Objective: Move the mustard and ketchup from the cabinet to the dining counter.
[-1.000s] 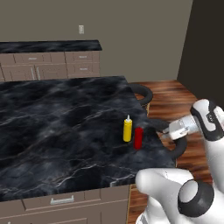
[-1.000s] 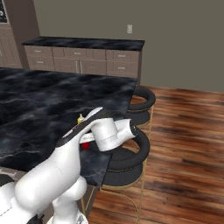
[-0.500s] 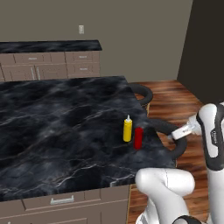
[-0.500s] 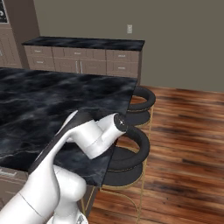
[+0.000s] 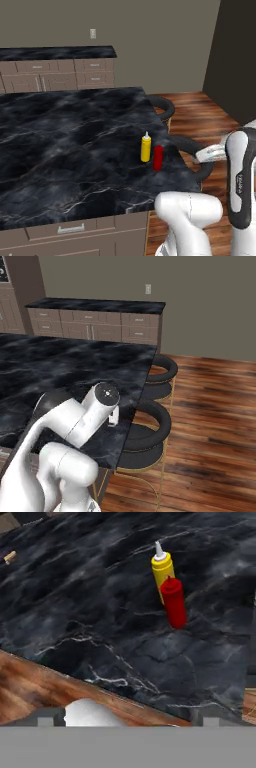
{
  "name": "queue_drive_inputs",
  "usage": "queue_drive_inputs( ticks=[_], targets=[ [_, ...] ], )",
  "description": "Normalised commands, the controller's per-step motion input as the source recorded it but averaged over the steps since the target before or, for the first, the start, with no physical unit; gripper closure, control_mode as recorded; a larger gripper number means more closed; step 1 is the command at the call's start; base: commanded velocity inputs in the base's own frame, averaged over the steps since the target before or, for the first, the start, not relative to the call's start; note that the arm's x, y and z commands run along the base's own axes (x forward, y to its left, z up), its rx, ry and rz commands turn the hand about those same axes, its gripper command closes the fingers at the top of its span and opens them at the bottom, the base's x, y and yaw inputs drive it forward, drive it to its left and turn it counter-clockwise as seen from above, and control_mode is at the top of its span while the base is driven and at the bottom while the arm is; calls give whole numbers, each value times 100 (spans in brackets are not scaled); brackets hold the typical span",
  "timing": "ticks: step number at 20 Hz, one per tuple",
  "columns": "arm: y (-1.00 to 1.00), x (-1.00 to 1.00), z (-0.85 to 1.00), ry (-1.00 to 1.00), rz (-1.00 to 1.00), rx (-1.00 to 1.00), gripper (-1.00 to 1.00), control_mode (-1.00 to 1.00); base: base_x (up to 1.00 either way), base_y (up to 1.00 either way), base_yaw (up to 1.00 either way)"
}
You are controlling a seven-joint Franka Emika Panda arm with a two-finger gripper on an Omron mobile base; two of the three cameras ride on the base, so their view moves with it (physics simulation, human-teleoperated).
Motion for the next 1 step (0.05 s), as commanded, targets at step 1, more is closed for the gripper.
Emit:
queue_drive_inputs(
  ticks=[1],
  targets=[
    [10, -46, 41, 10, -12, -18, -100, -100, 0, 0, 0]
  ],
)
